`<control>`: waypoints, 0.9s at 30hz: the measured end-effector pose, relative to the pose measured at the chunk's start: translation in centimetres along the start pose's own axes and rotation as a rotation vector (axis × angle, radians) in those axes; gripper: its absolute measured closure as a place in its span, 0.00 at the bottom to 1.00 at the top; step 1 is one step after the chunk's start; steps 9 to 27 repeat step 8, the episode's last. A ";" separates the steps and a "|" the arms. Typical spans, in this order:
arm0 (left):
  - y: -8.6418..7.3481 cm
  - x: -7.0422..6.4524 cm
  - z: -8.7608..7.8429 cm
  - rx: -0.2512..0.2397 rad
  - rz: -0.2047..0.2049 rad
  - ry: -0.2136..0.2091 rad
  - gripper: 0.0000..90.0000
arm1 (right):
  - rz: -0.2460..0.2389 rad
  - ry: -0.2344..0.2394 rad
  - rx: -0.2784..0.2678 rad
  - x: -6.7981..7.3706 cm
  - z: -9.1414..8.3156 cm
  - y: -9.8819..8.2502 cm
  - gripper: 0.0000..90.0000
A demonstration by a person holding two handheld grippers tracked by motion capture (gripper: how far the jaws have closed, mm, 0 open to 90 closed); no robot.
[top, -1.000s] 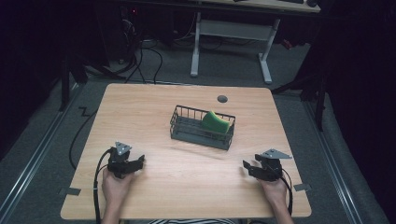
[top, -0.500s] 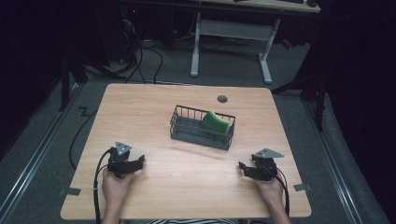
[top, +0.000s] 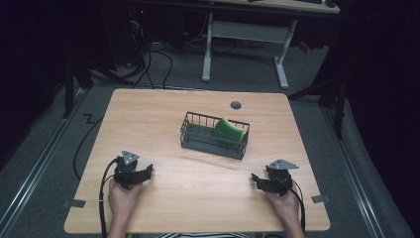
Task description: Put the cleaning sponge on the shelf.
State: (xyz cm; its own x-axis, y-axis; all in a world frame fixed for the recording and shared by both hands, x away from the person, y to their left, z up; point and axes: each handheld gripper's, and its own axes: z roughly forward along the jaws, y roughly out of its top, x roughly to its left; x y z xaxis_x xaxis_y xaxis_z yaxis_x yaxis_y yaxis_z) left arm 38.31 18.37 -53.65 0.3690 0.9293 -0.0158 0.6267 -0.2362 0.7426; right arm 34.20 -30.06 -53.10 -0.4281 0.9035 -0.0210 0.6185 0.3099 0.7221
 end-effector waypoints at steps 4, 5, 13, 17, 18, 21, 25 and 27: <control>0.0 0.0 0.0 0.001 0.003 -0.001 0.32 | 0.000 0.000 0.000 0.0 0.0 0.0 0.33; 0.0 0.0 0.0 0.002 0.004 -0.002 0.31 | 0.000 0.000 0.000 0.0 0.0 0.0 0.33; 0.0 0.0 0.0 0.001 0.004 -0.002 0.31 | 0.000 0.000 0.000 0.0 0.0 0.0 0.33; 0.0 0.0 0.0 0.001 0.004 -0.002 0.31 | 0.000 0.000 0.000 0.0 0.0 0.0 0.33; 0.0 0.0 0.0 0.001 0.004 -0.002 0.31 | 0.000 0.000 0.000 0.0 0.0 0.0 0.33; 0.0 0.0 0.0 0.001 0.004 -0.002 0.31 | 0.000 0.000 0.000 0.0 0.0 0.0 0.33; 0.0 0.0 0.0 0.001 0.004 -0.002 0.31 | 0.000 0.000 0.000 0.0 0.0 0.0 0.33; 0.0 0.0 0.0 0.001 0.004 -0.002 0.31 | 0.000 0.000 0.000 0.0 0.0 0.0 0.33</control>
